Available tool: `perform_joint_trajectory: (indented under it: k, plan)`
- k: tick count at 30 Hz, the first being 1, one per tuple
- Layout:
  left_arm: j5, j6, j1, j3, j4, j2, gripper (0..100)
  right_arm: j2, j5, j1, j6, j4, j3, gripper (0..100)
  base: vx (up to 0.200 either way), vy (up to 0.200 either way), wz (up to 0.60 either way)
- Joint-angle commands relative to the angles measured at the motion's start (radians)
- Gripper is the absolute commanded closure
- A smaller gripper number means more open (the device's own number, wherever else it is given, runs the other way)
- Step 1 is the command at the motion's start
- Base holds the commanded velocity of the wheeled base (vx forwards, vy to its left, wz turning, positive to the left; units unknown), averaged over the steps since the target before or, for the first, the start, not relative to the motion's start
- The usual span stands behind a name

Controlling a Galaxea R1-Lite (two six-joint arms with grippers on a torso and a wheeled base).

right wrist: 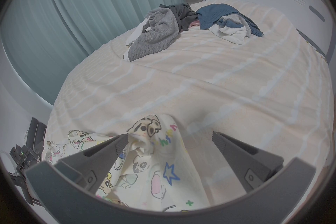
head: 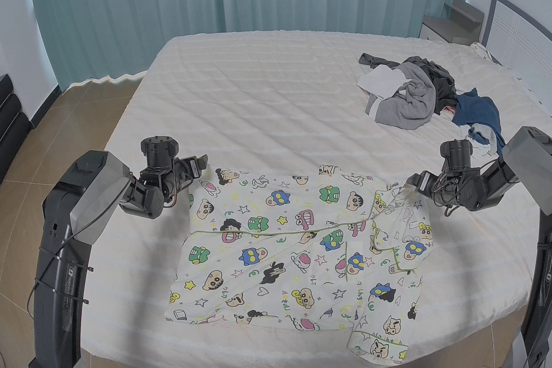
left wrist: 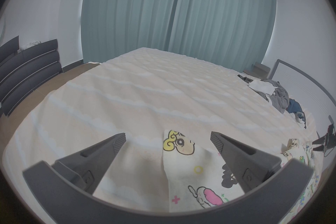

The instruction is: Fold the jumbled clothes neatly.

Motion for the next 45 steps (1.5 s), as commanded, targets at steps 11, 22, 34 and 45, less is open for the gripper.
perform_joint_trajectory:
  k: [11,22,34,45]
  plan:
    - [-0.452,-0.053,0.107,0.595,0.099,-0.535,0,-0.278,0.084,-0.003,0.013,-0.005,0.263,0,0.000,0.000,0.00]
    - [-0.688,0.008,0.138,1.009,0.148,-0.672,0,-0.554,0.138,0.109,0.015,-0.008,0.622,0,0.000,0.000,0.00]
    - [-0.695,0.014,0.066,1.037,0.034,-0.461,0,-0.635,0.139,0.178,0.075,-0.009,0.752,0,0.000,0.000,0.00]
    - [-0.641,0.008,0.064,0.956,-0.073,-0.325,0,-0.656,0.136,0.208,0.079,-0.022,0.772,0,0.000,0.000,0.00]
